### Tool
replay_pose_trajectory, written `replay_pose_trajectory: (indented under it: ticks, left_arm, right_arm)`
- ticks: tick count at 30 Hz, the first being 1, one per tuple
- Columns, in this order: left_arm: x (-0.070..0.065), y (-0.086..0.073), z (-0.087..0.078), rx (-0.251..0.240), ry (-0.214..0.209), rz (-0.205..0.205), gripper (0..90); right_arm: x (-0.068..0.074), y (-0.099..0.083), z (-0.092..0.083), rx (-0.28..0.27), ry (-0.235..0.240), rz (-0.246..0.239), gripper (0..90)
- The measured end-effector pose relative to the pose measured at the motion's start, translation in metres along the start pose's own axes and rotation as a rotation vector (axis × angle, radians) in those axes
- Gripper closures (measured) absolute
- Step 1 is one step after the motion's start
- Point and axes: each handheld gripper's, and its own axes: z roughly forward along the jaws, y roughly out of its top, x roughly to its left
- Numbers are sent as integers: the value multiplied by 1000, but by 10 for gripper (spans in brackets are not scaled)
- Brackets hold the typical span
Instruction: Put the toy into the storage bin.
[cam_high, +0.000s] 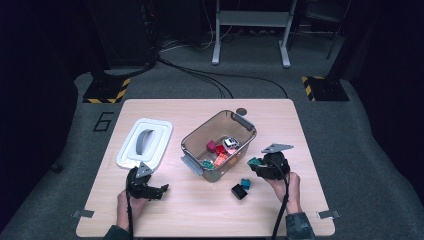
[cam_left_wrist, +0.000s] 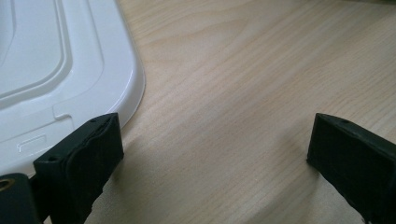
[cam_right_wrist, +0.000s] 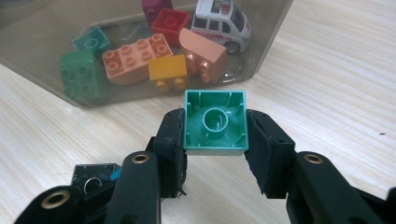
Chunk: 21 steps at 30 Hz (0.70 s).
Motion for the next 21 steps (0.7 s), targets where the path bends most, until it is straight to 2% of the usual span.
replay_pose_trajectory:
  ticks: [12, 21]
  left_arm:
    - [0, 0, 0, 0, 0, 3, 32]
    - [0, 0, 0, -1, 0, 1, 32]
  right_arm:
    - [0, 14, -25, -35, -18, 5, 588]
    - [1, 34, -45, -76, -44, -15, 588]
